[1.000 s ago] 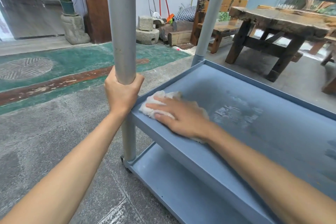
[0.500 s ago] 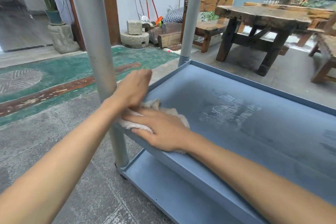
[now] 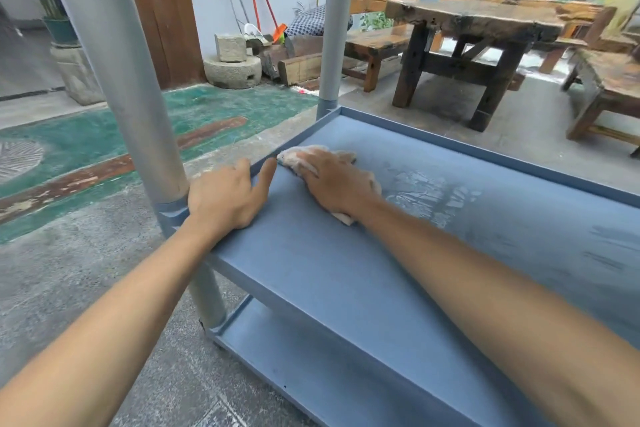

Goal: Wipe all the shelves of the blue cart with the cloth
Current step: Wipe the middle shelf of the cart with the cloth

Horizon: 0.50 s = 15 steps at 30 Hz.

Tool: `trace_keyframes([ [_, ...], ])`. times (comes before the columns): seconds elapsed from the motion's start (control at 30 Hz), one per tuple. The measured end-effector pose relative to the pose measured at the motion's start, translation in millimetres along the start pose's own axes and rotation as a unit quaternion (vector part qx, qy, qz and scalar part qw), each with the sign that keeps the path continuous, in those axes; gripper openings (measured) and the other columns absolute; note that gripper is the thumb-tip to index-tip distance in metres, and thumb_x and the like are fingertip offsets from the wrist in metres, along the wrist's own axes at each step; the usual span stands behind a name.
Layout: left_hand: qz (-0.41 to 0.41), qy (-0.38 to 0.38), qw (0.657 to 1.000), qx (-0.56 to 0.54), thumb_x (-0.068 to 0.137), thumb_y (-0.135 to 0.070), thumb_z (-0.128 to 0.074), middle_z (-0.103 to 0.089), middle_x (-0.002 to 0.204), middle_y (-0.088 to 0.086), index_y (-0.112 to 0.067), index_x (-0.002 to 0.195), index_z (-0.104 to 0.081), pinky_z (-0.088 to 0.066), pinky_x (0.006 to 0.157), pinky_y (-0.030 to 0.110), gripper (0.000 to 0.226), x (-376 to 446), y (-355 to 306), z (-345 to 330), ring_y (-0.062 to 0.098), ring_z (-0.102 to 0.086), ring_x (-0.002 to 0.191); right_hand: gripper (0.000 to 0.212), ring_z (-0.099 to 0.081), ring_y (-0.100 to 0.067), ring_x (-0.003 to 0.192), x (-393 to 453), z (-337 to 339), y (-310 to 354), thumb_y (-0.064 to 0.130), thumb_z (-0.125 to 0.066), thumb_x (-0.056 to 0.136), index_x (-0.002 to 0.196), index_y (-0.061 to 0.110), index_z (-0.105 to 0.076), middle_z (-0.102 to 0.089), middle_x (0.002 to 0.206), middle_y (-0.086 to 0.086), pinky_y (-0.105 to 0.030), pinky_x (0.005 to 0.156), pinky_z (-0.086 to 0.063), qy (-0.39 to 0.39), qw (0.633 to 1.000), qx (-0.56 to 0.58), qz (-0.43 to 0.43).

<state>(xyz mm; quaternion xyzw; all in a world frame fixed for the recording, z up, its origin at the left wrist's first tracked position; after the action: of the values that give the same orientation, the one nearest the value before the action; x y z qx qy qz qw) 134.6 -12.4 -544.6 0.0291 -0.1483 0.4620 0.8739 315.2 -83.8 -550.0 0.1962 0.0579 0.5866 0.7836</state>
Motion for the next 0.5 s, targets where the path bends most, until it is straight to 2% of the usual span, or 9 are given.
trace_keyframes([
  [0.1,0.000,-0.014,1.000,0.018,0.101,-0.058,-0.019,-0.069,0.104,0.016,-0.016,0.102,-0.046,-0.036,0.067,0.040,0.050,2,3,-6,0.039,-0.065,0.094,0.044,-0.042,-0.027,0.143,-11,8,-7,0.043,-0.032,0.107,0.149,0.039,-0.047,-0.041,0.161,0.006,-0.047,0.113,-0.034,-0.018,0.999,-0.015,-0.041],
  [0.17,-0.001,-0.018,1.000,0.025,0.100,-0.050,-0.026,-0.068,0.104,0.019,-0.016,0.098,-0.042,-0.036,0.067,0.040,0.037,5,4,-7,0.040,-0.064,0.094,0.045,-0.042,-0.028,0.143,-27,21,-32,0.038,-0.033,0.108,0.151,0.036,-0.047,-0.041,0.161,0.004,-0.047,0.116,-0.034,-0.042,0.995,-0.019,-0.088],
  [0.27,0.002,-0.023,0.999,0.025,0.098,-0.051,-0.030,-0.064,0.092,0.016,-0.015,0.097,-0.042,-0.035,0.063,0.038,0.038,6,3,-10,0.038,-0.062,0.084,0.047,-0.039,-0.026,0.147,-68,48,-86,0.040,-0.028,0.109,0.153,0.034,-0.045,-0.042,0.161,0.003,-0.048,0.121,-0.028,-0.076,0.982,-0.026,-0.172],
  [0.37,0.007,-0.004,1.000,0.021,0.096,-0.053,-0.034,-0.050,0.074,0.008,-0.014,0.097,-0.045,-0.033,0.057,0.035,0.041,7,7,-11,0.033,-0.053,0.070,0.048,-0.037,-0.025,0.148,-123,76,-145,0.038,-0.023,0.110,0.152,0.031,-0.045,-0.041,0.161,0.002,-0.048,0.121,-0.028,-0.089,0.962,-0.054,-0.253],
  [0.5,0.016,0.004,1.000,0.027,0.093,-0.057,-0.034,-0.042,0.065,0.005,-0.016,0.095,-0.047,-0.033,0.055,0.033,0.043,13,13,-16,0.029,-0.046,0.062,0.049,-0.033,-0.022,0.150,-217,117,-214,0.036,-0.020,0.111,0.152,0.031,-0.045,-0.039,0.162,0.004,-0.049,0.123,-0.024,-0.111,0.935,-0.073,-0.328],
])
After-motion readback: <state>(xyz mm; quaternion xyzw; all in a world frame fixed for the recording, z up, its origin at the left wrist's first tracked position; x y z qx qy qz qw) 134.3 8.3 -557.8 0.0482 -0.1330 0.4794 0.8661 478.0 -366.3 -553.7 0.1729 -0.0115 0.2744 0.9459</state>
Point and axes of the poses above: each hand's wrist, its own x-axis towards the middle knuckle, its own z-axis out of the back of the hand, y = z × x, the point moved 4 cm from there along x, towards the middle knuckle
